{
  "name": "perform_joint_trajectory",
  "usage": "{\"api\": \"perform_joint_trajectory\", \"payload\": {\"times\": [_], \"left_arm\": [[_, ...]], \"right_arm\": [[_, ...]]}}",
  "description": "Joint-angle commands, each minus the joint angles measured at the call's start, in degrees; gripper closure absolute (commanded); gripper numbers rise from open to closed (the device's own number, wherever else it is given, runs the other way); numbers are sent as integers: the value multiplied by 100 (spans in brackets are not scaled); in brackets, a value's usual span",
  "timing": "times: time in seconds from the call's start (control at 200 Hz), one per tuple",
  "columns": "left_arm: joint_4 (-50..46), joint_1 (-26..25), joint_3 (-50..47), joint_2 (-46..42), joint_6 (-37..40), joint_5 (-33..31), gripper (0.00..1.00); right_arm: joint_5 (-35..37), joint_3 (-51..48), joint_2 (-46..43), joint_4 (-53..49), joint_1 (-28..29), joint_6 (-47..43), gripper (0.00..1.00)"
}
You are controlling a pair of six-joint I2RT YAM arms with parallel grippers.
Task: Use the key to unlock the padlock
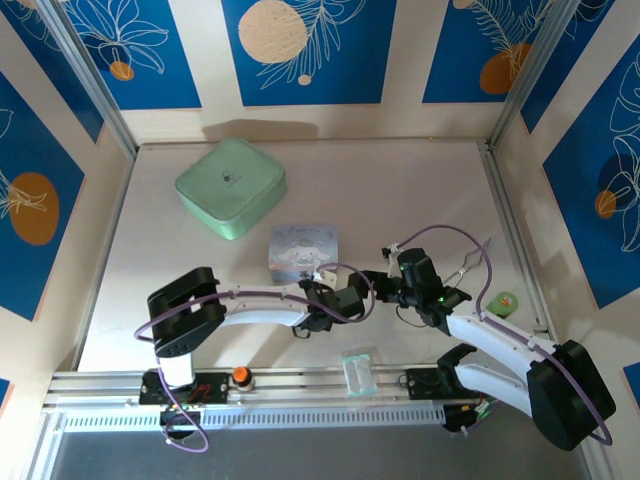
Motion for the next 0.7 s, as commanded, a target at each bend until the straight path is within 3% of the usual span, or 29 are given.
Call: {"api": "perform_joint_trajectory", "payload": {"times": [0.0, 0.115, 0.215, 0.45, 0.55, 0.695], "left_arm": [[48, -45, 4, -91, -57, 89, 69], [41, -36, -33, -226, -41, -4, 67], [128, 30, -201, -576, -16, -87, 55], [1181, 411, -1159, -2127, 171, 132, 0], [1645, 671, -1604, -2831, 226, 379, 1], [2040, 1174, -2037, -3489, 683, 904, 1]], "right_arm": [[53, -63, -113, 9, -29, 54, 1], [45, -56, -179, -55, -29, 38, 1], [61, -45, -258, -131, -44, 28, 1], [-222, 249, -264, -472, -78, 2, 1], [-20, 404, -231, -679, 166, 6, 1], [1218, 909, 206, -1217, 1114, 353, 1]]}}
